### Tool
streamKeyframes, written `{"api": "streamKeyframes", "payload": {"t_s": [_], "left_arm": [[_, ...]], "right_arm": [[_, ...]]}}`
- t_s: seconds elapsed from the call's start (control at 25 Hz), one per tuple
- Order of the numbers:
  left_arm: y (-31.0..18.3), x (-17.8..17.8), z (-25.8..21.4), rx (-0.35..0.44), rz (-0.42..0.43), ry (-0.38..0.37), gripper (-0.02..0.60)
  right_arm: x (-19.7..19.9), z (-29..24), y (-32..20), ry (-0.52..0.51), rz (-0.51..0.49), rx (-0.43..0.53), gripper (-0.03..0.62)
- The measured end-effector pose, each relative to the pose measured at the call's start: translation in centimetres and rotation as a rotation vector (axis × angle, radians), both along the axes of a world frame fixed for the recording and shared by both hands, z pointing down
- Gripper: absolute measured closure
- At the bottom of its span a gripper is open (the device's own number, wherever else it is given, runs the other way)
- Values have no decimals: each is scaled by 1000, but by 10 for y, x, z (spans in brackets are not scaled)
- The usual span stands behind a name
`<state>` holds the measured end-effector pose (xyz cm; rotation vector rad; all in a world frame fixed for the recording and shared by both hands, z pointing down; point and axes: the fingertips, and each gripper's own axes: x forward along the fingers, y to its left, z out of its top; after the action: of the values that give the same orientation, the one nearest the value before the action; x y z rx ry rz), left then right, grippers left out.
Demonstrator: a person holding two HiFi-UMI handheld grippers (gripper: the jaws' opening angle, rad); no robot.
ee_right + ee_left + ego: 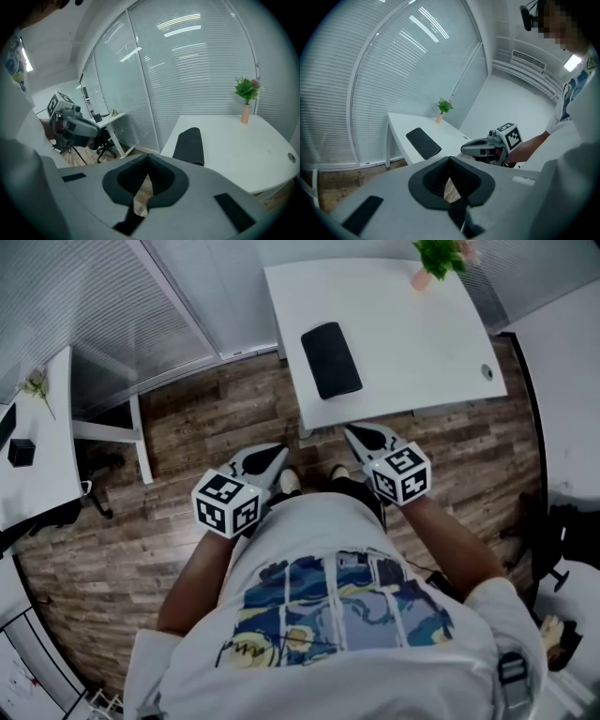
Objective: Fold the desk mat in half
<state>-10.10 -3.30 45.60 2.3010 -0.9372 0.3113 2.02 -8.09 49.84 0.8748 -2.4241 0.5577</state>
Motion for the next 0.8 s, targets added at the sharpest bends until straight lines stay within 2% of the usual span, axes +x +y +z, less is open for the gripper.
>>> {"api": "streamKeyframes", "payload": {"t_s": [0.4,0.8], "left_arm": [[3,-6,6,-18,-22,1,578],[-2,-16,7,-11,-39,-2,578]], "right_arm": [[-1,-2,3,10,-12,13,594],[-3,-1,2,69,-50,56,594]]}}
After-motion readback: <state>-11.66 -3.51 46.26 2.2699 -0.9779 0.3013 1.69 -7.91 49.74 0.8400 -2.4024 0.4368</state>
